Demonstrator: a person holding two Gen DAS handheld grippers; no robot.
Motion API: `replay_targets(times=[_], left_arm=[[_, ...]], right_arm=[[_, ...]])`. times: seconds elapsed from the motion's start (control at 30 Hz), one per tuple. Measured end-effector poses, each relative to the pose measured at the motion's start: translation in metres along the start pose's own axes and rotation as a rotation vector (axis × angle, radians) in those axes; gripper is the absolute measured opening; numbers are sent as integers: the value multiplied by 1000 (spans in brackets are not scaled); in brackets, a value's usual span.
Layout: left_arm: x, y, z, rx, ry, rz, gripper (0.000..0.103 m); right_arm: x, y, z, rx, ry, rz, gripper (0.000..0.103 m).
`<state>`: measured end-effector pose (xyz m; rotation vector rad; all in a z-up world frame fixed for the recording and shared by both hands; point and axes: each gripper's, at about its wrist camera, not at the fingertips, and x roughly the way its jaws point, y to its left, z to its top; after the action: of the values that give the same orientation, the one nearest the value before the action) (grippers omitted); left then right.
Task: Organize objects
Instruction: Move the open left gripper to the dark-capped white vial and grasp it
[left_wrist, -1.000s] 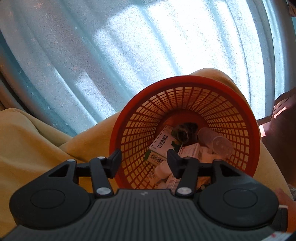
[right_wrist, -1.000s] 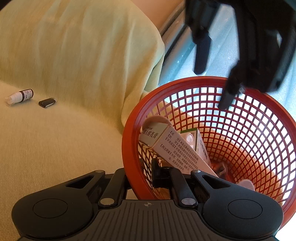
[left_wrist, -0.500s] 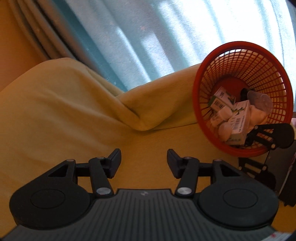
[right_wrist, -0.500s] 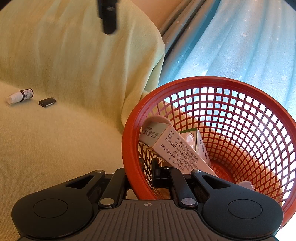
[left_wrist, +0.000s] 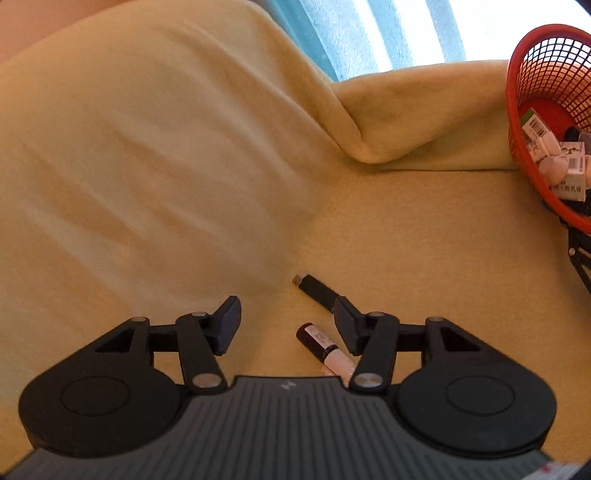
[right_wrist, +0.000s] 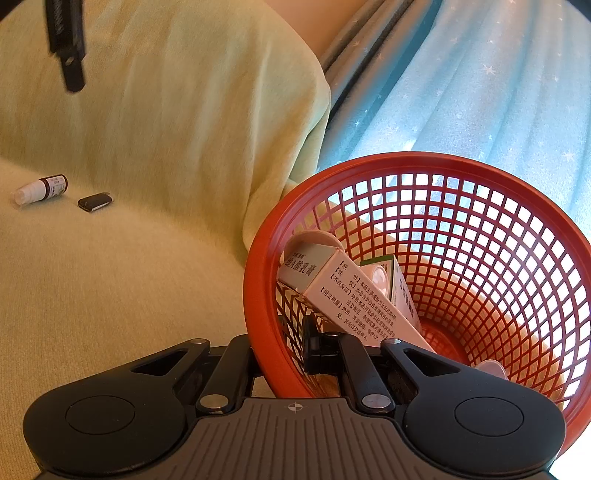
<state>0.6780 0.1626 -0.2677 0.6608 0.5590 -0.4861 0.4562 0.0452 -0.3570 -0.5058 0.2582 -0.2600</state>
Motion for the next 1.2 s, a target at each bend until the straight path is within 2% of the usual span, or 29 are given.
replay_targets(times=[0.37,0.6,0.73,0.8,0.97,1.2], left_arm=[[66,-1,-31,-120,116,-34,51],[97,-7,-36,-152,154,-57,42],[102,-9,-39,-139,167,-64,38],[103,-7,-39,-145,170,-68,30],[101,0,-41,-143,185,-69,22],[87,6,-45,-93,192,-53,22]], right_arm=[[1,1,1,0,0,0,3],[0,-1,1,-2,1,1,3],[0,-2,1,-6,2,1,3],[0,-1,0,-8,3,1,3],[0,-1,1,-7,2,2,3],[-1,-2,0,-8,2,2,3]])
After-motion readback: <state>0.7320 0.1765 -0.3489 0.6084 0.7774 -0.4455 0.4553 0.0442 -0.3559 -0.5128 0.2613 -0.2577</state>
